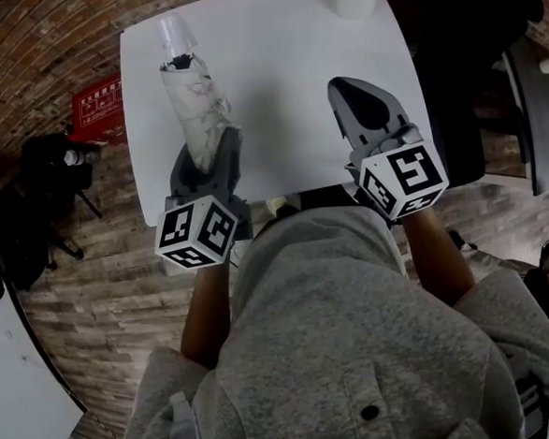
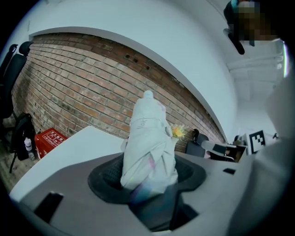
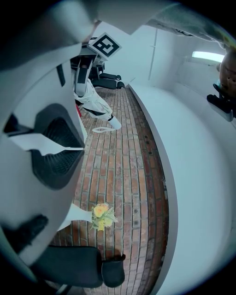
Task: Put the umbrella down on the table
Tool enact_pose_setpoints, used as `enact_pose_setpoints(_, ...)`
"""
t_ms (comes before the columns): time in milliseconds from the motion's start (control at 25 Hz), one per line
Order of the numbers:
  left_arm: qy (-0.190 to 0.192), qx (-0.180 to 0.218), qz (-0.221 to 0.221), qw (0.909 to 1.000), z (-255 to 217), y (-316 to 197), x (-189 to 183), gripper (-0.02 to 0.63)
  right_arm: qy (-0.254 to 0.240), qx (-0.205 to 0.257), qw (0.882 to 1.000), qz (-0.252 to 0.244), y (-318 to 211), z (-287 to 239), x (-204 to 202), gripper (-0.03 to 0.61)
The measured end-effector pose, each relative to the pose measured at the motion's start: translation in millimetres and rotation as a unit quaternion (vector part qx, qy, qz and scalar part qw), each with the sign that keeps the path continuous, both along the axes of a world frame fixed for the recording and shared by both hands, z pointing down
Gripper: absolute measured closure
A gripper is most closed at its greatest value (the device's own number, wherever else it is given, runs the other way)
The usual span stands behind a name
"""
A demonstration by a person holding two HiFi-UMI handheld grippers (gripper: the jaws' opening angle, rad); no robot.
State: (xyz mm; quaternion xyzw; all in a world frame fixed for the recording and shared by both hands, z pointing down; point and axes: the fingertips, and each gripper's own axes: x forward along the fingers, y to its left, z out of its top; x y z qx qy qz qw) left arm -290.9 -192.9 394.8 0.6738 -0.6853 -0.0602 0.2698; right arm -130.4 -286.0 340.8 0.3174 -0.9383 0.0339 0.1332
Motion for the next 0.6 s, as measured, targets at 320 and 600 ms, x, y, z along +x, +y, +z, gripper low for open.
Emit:
enact_pose_setpoints(320,-0.003,-0.034,0.002,0.9994,24.4,-7.0,-3.4,0.356,0.004,-0.006,1.000,0.003,-7.0,2.5,-2.8,0.546)
enact_pose_setpoints(600,-0.012,-0.071,0.009,0.9973,50.9,-9.7,-0.2,0.356,0.003,-0.012,1.000,0.012,-10.6,5.6,4.5,0.546)
